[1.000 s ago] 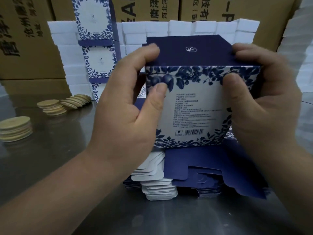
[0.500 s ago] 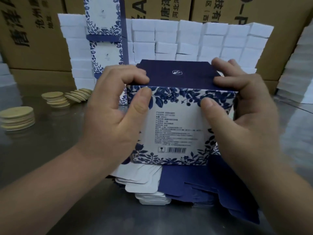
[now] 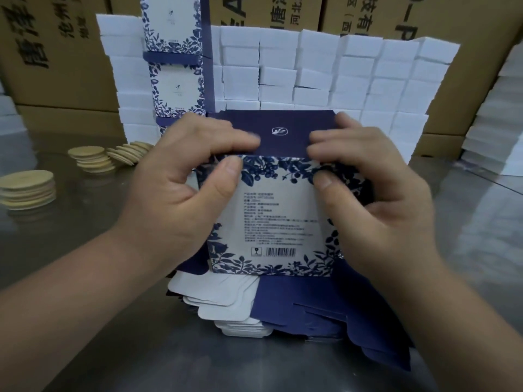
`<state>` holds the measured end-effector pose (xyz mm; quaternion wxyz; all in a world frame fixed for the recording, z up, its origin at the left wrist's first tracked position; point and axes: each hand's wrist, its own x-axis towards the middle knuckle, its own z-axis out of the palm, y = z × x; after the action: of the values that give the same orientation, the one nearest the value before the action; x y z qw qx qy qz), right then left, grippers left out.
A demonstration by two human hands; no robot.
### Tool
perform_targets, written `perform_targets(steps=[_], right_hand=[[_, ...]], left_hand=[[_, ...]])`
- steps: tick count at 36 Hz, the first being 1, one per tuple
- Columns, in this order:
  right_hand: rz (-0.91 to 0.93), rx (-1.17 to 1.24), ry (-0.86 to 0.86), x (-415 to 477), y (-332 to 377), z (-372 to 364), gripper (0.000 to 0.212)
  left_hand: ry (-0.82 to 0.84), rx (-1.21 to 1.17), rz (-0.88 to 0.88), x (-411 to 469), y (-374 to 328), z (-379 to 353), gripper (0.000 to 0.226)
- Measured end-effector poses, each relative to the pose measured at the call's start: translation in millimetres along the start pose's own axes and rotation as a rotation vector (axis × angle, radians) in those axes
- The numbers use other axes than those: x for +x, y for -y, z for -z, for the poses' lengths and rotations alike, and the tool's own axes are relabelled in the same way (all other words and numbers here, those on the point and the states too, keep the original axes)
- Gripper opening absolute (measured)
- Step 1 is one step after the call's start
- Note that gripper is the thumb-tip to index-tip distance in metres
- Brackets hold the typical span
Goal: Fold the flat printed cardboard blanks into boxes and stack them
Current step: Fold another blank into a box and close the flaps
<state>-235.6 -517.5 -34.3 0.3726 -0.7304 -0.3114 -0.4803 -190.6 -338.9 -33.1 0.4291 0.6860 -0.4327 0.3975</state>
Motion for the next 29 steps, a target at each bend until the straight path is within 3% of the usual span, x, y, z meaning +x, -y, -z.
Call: perform_targets(steps=[3,6,9,16,21,29], right_hand=[[-0.087,0.057,-0.024,-1.4,2.1,-2.3,0.024],[-0.264,0.148,-0.074,-1.0,6.4,-4.2,0.038],[-0.311,0.153,-0.072,1.2,8.2,-3.8,0.040],[-0.201,0.074,-0.016,5.2,6.8,-2.0,0.025],[-0.166,0.050,-0.015,3.9,8.0,-4.5,0.025],[-0.173,0.062,-0.069,2.9,9.9,-8.9,0.019]], left_hand=[[-0.054,-0.043,0.046,0.9,-5.3,-2.8,0.014],[-0.083,-0.078,0.088,0.1,-10.1,-6.6,0.010],[-0.087,-0.112,0.129,-0.2,-13.2,-7.0,0.008],[-0.072,-0.091,0.126,3.5,-18.6,-1.9,0.011],[-0.024,-0.033,0.074,2.1,-19.1,-1.5,0.022],[-0.061,-0.042,0.089,2.2,-20.8,-6.1,0.018]])
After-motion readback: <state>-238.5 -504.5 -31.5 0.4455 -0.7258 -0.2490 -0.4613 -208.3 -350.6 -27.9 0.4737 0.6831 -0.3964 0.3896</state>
